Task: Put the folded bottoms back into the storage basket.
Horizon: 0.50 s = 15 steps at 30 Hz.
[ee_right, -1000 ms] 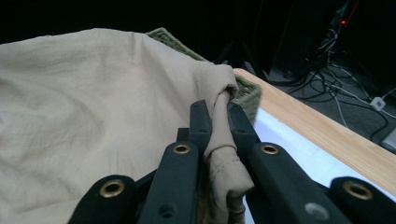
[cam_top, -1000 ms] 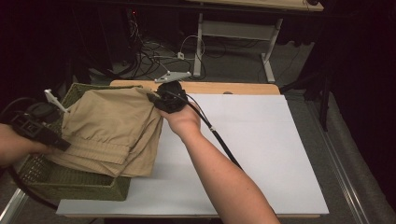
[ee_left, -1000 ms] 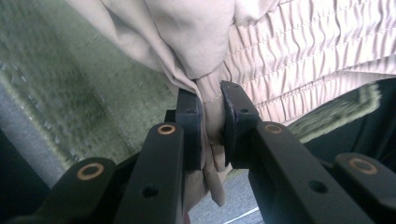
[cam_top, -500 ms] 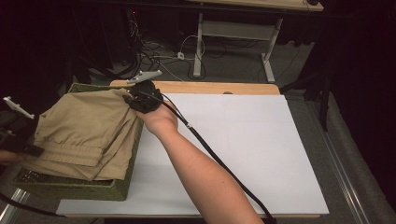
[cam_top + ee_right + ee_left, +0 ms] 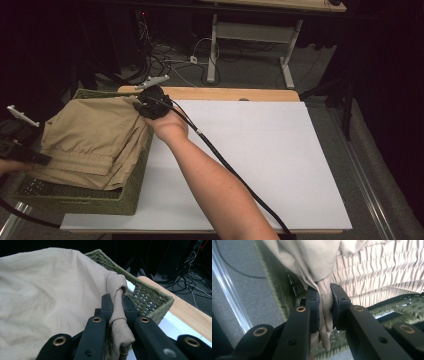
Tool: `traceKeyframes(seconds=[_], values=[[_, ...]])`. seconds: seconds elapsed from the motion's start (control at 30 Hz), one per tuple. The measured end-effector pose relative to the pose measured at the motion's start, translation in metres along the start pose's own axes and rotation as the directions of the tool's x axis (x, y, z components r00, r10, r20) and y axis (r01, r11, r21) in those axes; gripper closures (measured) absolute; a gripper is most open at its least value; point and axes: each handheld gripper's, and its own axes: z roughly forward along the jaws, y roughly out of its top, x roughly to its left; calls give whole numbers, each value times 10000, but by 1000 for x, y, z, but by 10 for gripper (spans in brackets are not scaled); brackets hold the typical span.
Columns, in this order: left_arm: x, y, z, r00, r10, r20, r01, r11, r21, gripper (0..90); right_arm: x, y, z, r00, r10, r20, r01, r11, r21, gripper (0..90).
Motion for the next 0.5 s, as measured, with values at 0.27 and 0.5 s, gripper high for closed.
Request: traceKeyframes(seconds=[0.27,0.5], values=[[5,13,21,9999,-105,16,104,9999,83,768,-10,-4,8,10000,6,93,-8,9996,297,853],[6,11,18,9994,-344,78,345,9991,-246,769,-17,2,17,10000,-91,24,90,9995,299,853]])
